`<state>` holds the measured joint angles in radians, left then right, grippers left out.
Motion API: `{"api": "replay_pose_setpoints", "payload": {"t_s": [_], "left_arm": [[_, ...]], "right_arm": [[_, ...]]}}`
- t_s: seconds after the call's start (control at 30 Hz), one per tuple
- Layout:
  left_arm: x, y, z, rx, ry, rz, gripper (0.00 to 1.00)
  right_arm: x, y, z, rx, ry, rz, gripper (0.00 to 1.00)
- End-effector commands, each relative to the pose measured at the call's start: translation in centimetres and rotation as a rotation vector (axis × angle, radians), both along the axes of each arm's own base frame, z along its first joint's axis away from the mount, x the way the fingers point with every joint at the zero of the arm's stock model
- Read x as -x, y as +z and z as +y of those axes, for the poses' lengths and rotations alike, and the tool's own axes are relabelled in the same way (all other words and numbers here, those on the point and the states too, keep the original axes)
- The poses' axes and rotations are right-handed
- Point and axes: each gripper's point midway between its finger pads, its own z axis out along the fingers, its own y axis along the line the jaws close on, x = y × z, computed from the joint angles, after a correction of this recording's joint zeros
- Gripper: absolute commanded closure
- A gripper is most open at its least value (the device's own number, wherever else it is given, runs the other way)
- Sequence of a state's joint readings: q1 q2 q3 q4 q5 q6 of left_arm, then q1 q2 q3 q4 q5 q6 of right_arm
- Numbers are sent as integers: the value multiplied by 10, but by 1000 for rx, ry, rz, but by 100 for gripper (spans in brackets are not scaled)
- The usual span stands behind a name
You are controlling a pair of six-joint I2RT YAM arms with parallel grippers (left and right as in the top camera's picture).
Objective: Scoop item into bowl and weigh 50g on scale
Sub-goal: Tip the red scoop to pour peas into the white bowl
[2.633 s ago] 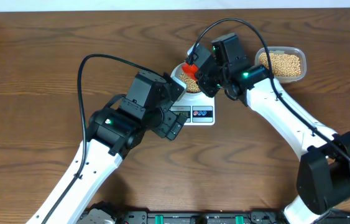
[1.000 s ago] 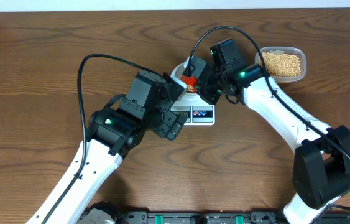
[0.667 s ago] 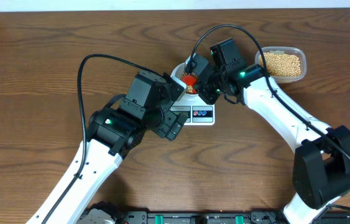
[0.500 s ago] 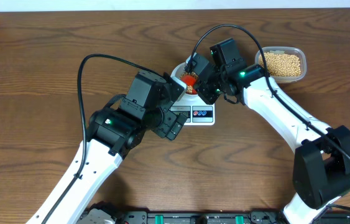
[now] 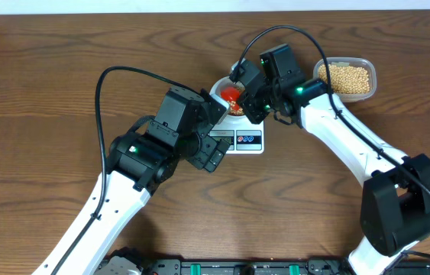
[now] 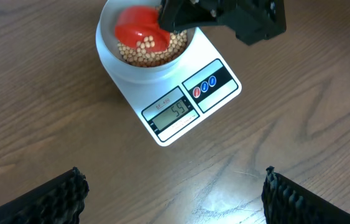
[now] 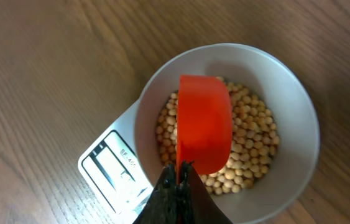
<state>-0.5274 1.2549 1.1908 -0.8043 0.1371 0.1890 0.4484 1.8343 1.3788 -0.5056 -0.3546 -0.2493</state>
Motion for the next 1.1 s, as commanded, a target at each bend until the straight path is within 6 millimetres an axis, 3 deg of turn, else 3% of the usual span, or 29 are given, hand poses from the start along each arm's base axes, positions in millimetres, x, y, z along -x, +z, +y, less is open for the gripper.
{"api": "replay_pose_setpoints", "payload": {"t_s": [0.0,0.4,1.07], "left_arm": [[-1,1,-2,2,-19,-2,8],[-1,1,-2,2,-19,-2,8],[-1,1,-2,2,-19,-2,8]], "right_arm": [[-4,1,-6,-34,-45,31,98],[-10,9,-13,-124,-65,68,99],[-11,9,-14,-123,-64,62,99]]}}
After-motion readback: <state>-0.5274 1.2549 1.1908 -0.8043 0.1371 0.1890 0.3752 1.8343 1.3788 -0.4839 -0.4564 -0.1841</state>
